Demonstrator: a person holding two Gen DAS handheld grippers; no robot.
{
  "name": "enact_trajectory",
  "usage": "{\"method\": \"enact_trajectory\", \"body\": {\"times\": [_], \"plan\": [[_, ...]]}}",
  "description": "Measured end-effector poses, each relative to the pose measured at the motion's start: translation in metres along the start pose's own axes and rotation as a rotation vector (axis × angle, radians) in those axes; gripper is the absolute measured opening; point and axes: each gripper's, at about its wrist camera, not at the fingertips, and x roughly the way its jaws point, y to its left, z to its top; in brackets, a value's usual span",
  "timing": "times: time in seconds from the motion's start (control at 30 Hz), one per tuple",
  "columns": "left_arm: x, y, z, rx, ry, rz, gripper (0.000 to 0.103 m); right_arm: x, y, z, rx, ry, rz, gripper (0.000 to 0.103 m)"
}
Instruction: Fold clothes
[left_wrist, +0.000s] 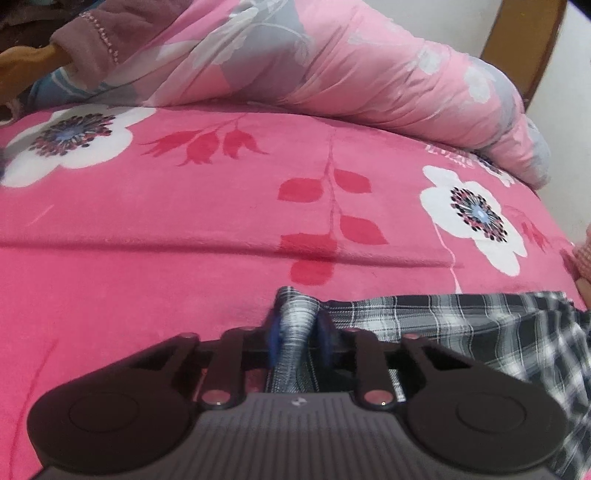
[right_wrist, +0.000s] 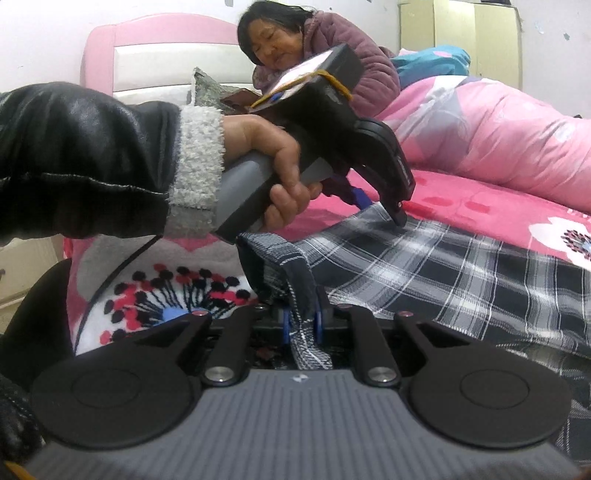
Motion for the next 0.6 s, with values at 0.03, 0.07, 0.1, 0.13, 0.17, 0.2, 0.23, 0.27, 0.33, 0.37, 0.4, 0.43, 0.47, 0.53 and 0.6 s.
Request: {"method": "enact_trajectory", "body": {"times": [0.03, 0.07, 0.1, 0.13, 0.17, 0.2, 0.23, 0.27, 0.33, 0.37, 0.4, 0.43, 0.47, 0.53, 0.6], "plan": [[0.0, -0.002, 0.001, -0.004, 0.002, 0.008, 0.016, -0.002, 0.0, 0.001, -0.001, -0.008, -0.004, 0.009], [-0.002, -0.005, 0.002, -0.003, 0.002, 0.015, 0.012, -0.005, 0.0, 0.002, -0.002, -0.016, -0.009, 0.009], [-0.004, -0.007, 0.003, -0.003, 0.001, 0.023, 0.01, -0.007, 0.0, 0.003, -0.003, -0.023, -0.013, 0.009], [-0.007, -0.01, 0.005, -0.008, -0.002, 0.027, 0.01, -0.01, 0.0, 0.005, -0.004, -0.031, -0.017, 0.009], [-0.01, -0.012, 0.008, -0.018, -0.004, 0.026, 0.01, -0.012, 0.0, 0.006, -0.005, -0.039, -0.021, 0.009], [-0.013, -0.013, 0.01, -0.028, -0.005, 0.026, 0.009, -0.015, 0.0, 0.007, -0.006, -0.047, -0.026, 0.009], [-0.017, -0.015, 0.013, -0.037, -0.008, 0.026, 0.009, -0.017, 0.0, 0.008, -0.007, -0.055, -0.03, 0.009], [-0.021, -0.019, 0.016, -0.042, -0.012, 0.028, 0.009, -0.02, 0.0, 0.009, -0.008, -0.062, -0.034, 0.008], [-0.03, -0.03, 0.021, -0.027, -0.028, 0.031, 0.009, -0.027, -0.003, 0.011, 0.001, -0.082, -0.047, 0.008], [-0.035, -0.036, 0.023, -0.018, -0.037, 0.032, 0.009, -0.031, -0.005, 0.011, 0.013, -0.095, -0.057, 0.008], [-0.039, -0.044, 0.025, -0.009, -0.046, 0.034, 0.009, -0.036, -0.008, 0.011, 0.025, -0.108, -0.067, 0.008], [-0.043, -0.051, 0.028, 0.001, -0.056, 0.035, 0.009, -0.041, -0.011, 0.011, 0.037, -0.121, -0.077, 0.008], [-0.047, -0.058, 0.03, 0.009, -0.065, 0.037, 0.009, -0.046, -0.014, 0.01, 0.052, -0.133, -0.083, 0.008], [-0.053, -0.075, 0.033, 0.025, -0.086, 0.043, 0.009, -0.055, -0.022, 0.009, 0.084, -0.158, -0.094, 0.008], [-0.058, -0.095, 0.036, 0.049, -0.109, 0.058, 0.008, -0.065, -0.029, 0.007, 0.113, -0.179, -0.099, 0.008]]}}
